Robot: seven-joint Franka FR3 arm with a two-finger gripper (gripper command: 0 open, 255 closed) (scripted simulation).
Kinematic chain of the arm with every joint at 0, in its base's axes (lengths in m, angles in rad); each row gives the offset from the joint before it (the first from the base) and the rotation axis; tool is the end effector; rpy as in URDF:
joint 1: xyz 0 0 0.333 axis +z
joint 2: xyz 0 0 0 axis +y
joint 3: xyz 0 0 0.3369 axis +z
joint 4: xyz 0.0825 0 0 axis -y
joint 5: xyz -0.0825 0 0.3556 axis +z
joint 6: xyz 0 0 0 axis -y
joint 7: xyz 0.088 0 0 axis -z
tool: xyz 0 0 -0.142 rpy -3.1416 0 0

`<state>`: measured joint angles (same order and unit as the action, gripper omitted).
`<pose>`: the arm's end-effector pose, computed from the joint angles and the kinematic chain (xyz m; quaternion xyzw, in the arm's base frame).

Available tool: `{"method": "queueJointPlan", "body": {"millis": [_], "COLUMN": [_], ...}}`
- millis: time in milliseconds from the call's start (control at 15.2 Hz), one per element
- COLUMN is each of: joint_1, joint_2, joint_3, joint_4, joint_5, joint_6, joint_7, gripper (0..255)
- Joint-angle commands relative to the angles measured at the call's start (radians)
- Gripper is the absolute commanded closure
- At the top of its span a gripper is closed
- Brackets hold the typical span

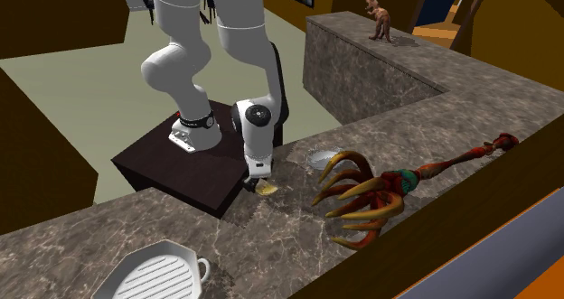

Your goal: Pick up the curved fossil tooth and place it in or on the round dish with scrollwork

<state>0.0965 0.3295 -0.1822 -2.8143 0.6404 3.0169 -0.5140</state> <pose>0.3203 -0.0787 0.1218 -0.9935 0.1023 0.0487 0.0067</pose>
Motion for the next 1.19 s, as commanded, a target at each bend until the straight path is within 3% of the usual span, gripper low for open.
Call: {"method": "queueJointPlan", "body": {"millis": [0,330,594,858,1122], "joint_1": [0.056,0.214,0.314,0.312,0.255], "joint_2": [-0.039,-0.153,-0.257,-0.373,-0.48], "joint_3": [-0.06,-0.263,-0.429,-0.498,-0.481], "joint_4": [-0.018,-0.062,-0.09,-0.102,-0.104], "joint_5": [-0.045,-0.235,-0.473,-0.723,-0.864], "joint_6": [-0.028,-0.099,-0.159,-0.236,-0.329], "joint_7": [0.036,0.181,0.351,0.523,0.62], "gripper": [255,255,255,255,255]}}
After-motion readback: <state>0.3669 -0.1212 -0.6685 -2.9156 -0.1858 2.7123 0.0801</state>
